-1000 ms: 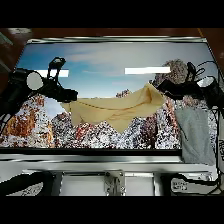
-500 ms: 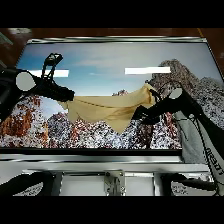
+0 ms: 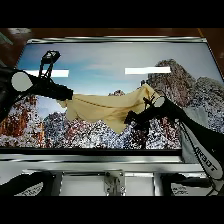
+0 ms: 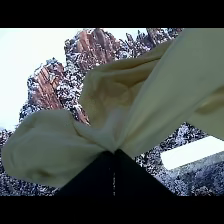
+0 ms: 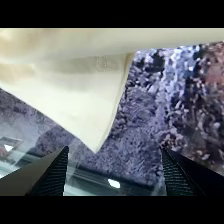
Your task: Fold the shirts.
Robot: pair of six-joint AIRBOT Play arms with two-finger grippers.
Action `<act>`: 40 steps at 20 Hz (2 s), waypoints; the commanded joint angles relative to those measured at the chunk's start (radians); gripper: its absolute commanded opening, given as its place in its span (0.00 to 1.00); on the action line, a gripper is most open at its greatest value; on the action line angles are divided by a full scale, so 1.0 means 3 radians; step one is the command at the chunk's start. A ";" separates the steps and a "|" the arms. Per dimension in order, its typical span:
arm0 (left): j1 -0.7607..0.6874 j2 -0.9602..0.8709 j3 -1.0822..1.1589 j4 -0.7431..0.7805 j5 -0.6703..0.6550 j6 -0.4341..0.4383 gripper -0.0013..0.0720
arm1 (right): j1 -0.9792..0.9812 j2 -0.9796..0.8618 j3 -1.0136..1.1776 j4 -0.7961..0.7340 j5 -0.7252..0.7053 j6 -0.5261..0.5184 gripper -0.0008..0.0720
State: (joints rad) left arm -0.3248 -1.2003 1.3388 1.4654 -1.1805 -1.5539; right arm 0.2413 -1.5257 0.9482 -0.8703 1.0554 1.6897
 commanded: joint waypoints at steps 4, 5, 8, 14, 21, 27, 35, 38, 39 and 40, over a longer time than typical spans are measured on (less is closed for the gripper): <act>0.0000 0.0043 0.0000 -0.0013 0.0010 0.0005 0.06 | 0.0117 -0.0134 -0.0010 0.0146 -0.0332 0.0131 0.96; 0.0000 0.0048 0.0000 -0.0027 0.0010 0.0005 0.06 | 0.0117 -0.0155 -0.0009 0.0202 -0.0333 0.0130 0.96; 0.0000 0.0058 0.0000 -0.0092 0.0010 0.0004 0.06 | 0.0117 -0.0237 -0.0009 0.0356 -0.0345 0.0122 0.95; 0.0000 0.0088 0.0000 -0.0117 0.0010 0.0004 0.06 | 0.0351 -0.0286 -0.0006 0.0609 -0.0628 0.0114 0.76; 0.0001 0.0102 0.0000 -0.0113 0.0011 0.0004 0.06 | 0.0389 -0.0284 0.0042 0.0753 -0.0717 -0.0062 0.09; 0.0027 0.0251 0.0028 0.0315 0.0006 0.0067 0.06 | 0.0212 0.0223 0.0904 -0.0018 0.0397 -0.0619 0.09; 0.0195 0.1397 0.1279 0.0524 0.0018 -0.0010 0.06 | -0.0352 0.1873 0.2859 -0.0975 0.0200 -0.0464 0.09; 0.0193 0.1701 0.1794 0.0402 0.0150 -0.0010 0.06 | -0.0362 0.2295 0.3174 -0.1124 -0.0094 -0.0324 0.09; 0.0192 0.1792 0.1906 0.0364 0.0183 -0.0006 0.06 | -0.0362 0.2399 0.3217 -0.1167 -0.0107 -0.0268 0.09; 0.0192 0.1864 0.1975 0.0364 0.0182 0.0015 0.06 | -0.0362 0.2492 0.3235 -0.1213 -0.0098 -0.0207 0.09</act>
State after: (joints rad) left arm -0.2691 -0.7197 1.8225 1.5967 -1.1519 -1.5562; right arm 0.1432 -0.8825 1.8446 -1.1679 1.0779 1.5768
